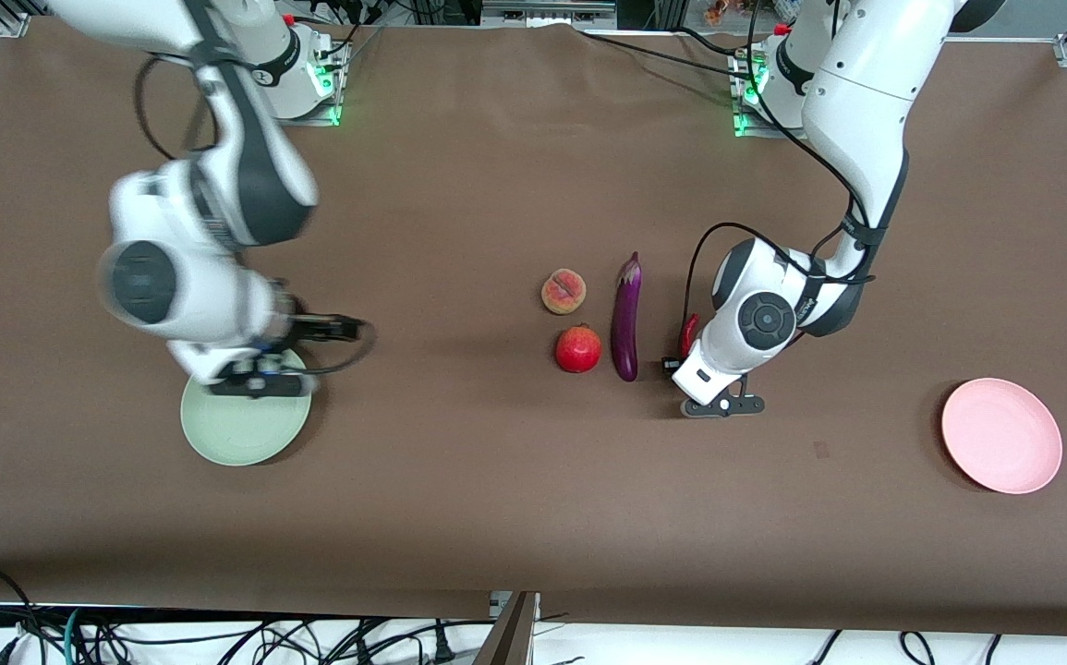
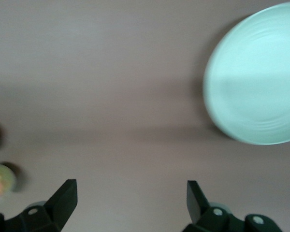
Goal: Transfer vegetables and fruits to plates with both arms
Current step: 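Grasp the red chili with the left gripper while the right gripper reaches the peach, then place the chili on the pink plate while the right gripper grasps the peach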
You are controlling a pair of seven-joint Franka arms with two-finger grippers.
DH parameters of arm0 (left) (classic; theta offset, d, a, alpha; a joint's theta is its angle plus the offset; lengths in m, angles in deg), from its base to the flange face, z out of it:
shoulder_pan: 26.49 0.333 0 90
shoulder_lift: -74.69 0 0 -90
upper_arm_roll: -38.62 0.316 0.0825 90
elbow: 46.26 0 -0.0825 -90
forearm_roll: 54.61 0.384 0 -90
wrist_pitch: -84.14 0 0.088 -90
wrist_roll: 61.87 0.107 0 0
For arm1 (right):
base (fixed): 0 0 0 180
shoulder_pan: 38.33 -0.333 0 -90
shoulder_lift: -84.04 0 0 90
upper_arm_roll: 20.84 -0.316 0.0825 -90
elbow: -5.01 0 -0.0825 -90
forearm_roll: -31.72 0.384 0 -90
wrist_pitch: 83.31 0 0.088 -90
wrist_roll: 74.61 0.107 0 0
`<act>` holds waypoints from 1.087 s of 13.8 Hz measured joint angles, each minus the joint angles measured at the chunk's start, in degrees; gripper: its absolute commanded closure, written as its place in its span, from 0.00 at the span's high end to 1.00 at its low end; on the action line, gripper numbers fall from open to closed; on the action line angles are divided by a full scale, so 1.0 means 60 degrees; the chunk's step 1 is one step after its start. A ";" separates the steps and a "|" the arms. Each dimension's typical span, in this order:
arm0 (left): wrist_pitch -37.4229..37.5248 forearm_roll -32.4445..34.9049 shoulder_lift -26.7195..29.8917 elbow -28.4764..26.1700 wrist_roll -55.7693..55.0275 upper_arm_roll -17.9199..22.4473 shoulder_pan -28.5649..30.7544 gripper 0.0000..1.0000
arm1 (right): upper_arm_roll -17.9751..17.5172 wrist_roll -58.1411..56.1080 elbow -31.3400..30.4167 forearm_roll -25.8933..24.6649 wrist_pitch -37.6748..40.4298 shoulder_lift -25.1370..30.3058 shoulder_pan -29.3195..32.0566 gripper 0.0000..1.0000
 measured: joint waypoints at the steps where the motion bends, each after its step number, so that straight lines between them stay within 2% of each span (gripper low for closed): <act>1: 0.0000 0.0000 0.0007 0.0007 0.0000 0.0011 0.0002 0.12 | -0.0012 0.0768 -0.0003 0.0002 -0.0341 -0.0196 -0.0527 1.00; 4: 0.0315 0.0000 0.0209 0.0092 0.0090 0.0166 0.0045 0.15 | -0.0018 0.2581 -0.0003 -0.0003 -0.1392 -0.0762 -0.1991 1.00; 6: 0.1128 0.0000 0.0667 0.0251 0.0475 0.0365 0.0271 0.20 | -0.0007 0.3240 -0.0002 -0.0006 -0.1886 -0.1035 -0.2666 1.00; 9: 0.2641 0.0067 0.1483 0.0451 0.2353 0.0489 0.1277 0.20 | -0.0002 0.3746 0.0000 -0.0006 -0.2517 -0.1365 -0.3314 1.00; 11: 0.3036 0.0860 0.1682 0.0485 0.3817 0.0560 0.2158 0.20 | 0.0001 0.3943 0.0000 -0.0006 -0.2979 -0.1623 -0.3637 1.00; 15: 0.2989 0.3459 0.1563 0.0632 0.5365 0.0600 0.3371 0.20 | 0.0011 0.4316 0.0006 -0.0006 -0.3872 -0.2133 -0.4136 1.00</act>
